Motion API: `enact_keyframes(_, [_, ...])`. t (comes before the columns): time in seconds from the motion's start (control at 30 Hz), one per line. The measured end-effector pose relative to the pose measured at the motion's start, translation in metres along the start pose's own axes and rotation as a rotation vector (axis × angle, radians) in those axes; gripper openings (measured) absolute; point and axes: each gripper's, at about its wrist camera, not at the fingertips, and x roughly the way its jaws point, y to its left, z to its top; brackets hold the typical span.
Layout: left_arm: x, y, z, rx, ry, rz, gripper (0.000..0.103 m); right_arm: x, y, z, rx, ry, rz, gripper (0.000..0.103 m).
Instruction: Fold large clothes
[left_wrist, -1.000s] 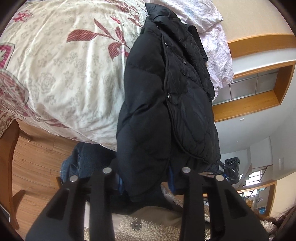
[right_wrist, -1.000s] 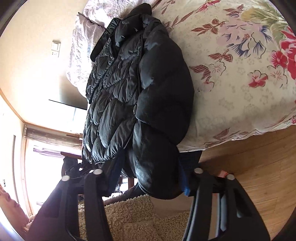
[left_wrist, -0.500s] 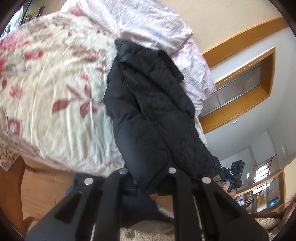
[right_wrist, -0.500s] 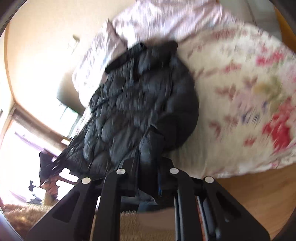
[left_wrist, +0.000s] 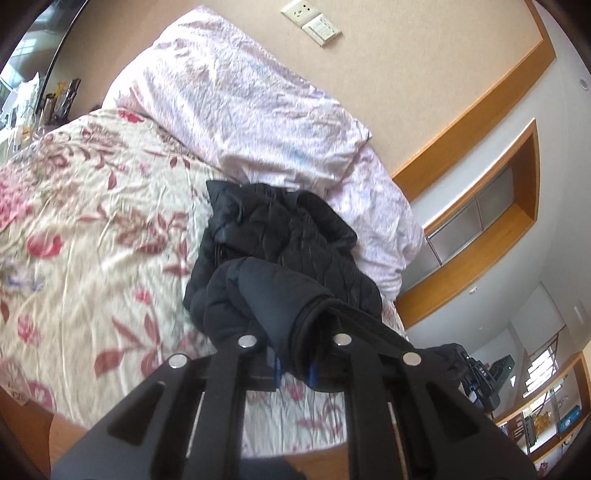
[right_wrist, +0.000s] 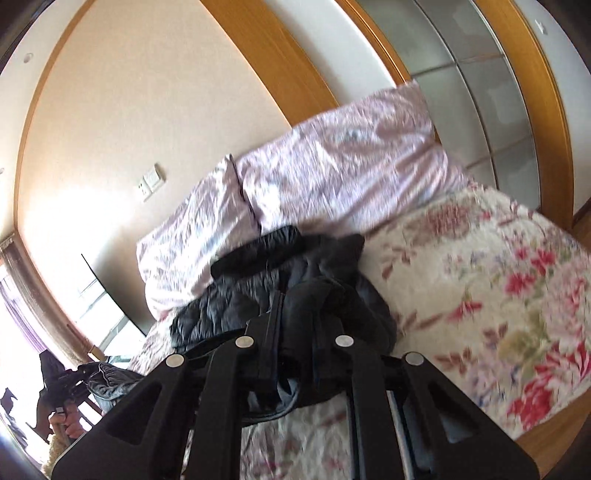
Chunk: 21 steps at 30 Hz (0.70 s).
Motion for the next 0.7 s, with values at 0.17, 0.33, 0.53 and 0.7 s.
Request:
enact_keyframes(0.17, [0.014,-0.001,0.02,-0.025,-0.019,-0.001,0.01,0.009,0.008,0.011,-0.023,-0.033,-0.008,0.011])
enact_keyframes(0.33, [0.02,-0.004,0.025,-0.009,-0.038,-0.014,0.01,0.012,0.006,0.012,-0.028,-0.052,-0.007,0.011])
enact_keyframes(0.53, [0.022,-0.004,0.025,-0.008,-0.046,-0.029,0.01,0.014,0.002,0.01,-0.029,-0.058,0.0,0.011])
enact_keyframes(0.7, [0.022,-0.003,0.026,-0.016,-0.058,-0.039,0.01,0.013,0.004,0.011,-0.038,-0.07,-0.001,0.011])
